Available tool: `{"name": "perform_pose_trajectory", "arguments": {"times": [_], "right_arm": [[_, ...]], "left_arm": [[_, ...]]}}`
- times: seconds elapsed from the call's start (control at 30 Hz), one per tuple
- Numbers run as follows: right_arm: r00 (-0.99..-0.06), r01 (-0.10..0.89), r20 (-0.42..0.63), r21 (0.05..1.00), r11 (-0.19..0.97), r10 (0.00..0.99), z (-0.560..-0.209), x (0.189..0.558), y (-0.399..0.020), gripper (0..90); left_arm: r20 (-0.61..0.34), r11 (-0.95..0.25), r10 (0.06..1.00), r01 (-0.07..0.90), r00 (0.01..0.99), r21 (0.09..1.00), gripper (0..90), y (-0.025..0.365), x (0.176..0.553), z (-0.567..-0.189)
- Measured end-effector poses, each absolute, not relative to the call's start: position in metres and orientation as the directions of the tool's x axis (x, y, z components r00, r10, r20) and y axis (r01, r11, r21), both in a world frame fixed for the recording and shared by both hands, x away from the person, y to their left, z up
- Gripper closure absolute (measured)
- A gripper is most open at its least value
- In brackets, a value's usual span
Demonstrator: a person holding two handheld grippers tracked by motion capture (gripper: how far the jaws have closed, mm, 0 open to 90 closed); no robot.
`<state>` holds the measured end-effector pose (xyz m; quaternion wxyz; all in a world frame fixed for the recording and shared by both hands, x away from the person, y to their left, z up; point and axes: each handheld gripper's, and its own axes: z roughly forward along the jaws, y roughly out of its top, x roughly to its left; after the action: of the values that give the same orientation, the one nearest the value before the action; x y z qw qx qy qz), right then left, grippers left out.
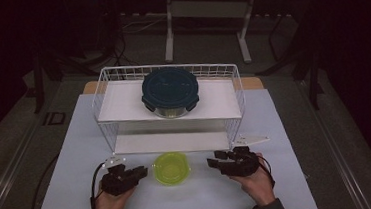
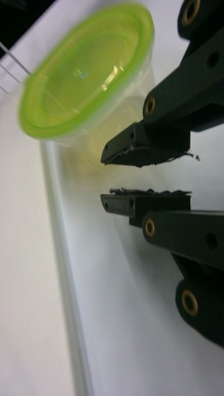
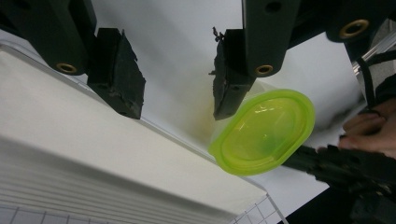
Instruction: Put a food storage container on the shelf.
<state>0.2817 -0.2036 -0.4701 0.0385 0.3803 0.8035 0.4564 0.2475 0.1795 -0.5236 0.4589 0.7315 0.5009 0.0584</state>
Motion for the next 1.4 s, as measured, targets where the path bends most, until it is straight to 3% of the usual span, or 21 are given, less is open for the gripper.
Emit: {"name": "perform_pose_trajectory", "arguments": {"times": [0.33,0.97,1.4], "right_arm": [[-0.704,0.612,0.350,0.740,0.279,0.617,-0.476,0.288,-0.194,53.6],[-0.694,0.675,0.460,0.683,0.278,0.554,-0.492,0.306,-0.158,56.0],[-0.675,0.712,0.520,0.644,0.279,0.524,-0.502,0.313,-0.149,57.5]], "left_arm": [[-0.429,-0.016,0.751,0.663,0.502,0.748,66.3,0.196,0.241,-0.503],[-0.474,-0.059,0.693,0.698,0.543,0.713,53.1,0.164,0.242,-0.509],[-0.513,-0.050,0.666,0.719,0.541,0.693,52.5,0.159,0.241,-0.515]]}}
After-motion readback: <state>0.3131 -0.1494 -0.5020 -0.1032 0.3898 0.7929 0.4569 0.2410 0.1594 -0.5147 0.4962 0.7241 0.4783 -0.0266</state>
